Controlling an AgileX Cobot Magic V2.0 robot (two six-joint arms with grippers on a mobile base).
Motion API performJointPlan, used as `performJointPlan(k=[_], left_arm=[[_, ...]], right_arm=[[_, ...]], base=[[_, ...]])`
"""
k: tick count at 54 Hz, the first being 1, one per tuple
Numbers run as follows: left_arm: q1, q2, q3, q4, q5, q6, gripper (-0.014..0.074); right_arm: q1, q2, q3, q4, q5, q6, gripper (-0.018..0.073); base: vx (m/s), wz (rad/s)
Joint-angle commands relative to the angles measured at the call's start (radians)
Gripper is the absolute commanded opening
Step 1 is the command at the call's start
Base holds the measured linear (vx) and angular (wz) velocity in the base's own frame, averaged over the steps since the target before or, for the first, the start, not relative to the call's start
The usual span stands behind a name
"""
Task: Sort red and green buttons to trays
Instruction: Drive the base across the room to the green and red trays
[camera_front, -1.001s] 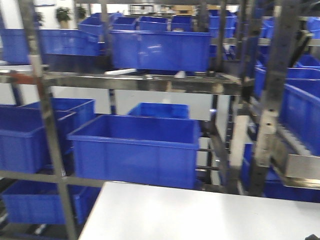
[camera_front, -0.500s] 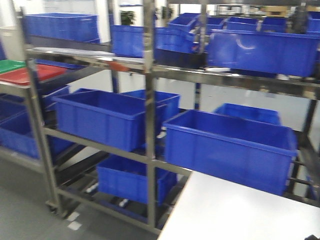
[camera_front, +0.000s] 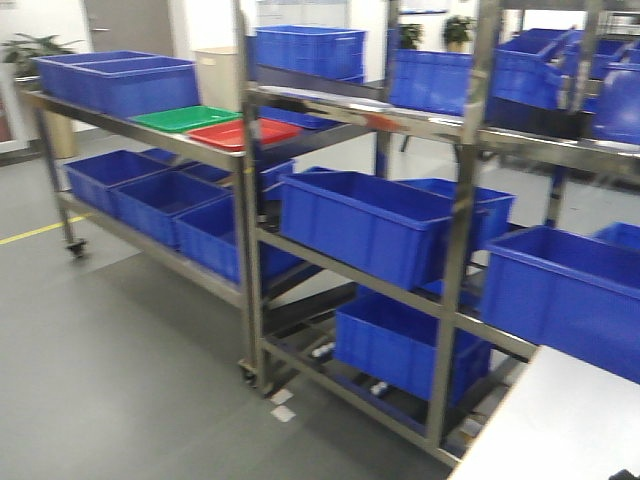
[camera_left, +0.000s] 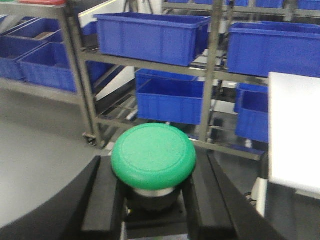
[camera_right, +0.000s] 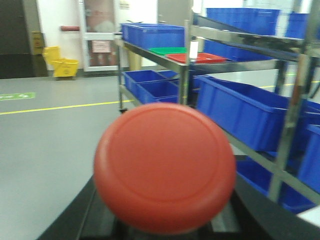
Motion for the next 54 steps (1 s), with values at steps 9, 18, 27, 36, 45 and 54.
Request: performJointPlan(k=[9, 18, 27, 36, 45, 54], left_arm=[[-0.007, 0.001, -0.032, -0.006, -0.093, -0.001, 0.0], [-0.007, -0.001, -0.032, -0.006, -0.094, -0.001, 0.0], [-0.007, -0.001, -0.032, -0.006, -0.094, -0.001, 0.0], [-0.007, -0.001, -0.032, -0.006, -0.094, -0.001, 0.0], [-0.007, -0.001, -0.032, -0.006, -0.094, -0.001, 0.0], [-0.007, -0.001, -0.032, -0.006, -0.094, -0.001, 0.0]], right_arm=[[-0.004, 0.003, -0.033, -0.004, 0.025, 0.0, -0.001], [-0.004, 0.003, -0.033, -0.004, 0.025, 0.0, -0.001], [-0.004, 0.003, -0.033, -0.004, 0.025, 0.0, -0.001], [-0.004, 0.003, -0.033, -0.004, 0.025, 0.0, -0.001], [-0.004, 0.003, -0.033, -0.004, 0.025, 0.0, -0.001], [-0.004, 0.003, -0.033, -0.004, 0.025, 0.0, -0.001]], base=[[-0.13, 0.53], [-0.09, 0.51], [-0.04, 0.57], [0.03, 0.63], [0.1, 0.61], [0.16, 0.51]])
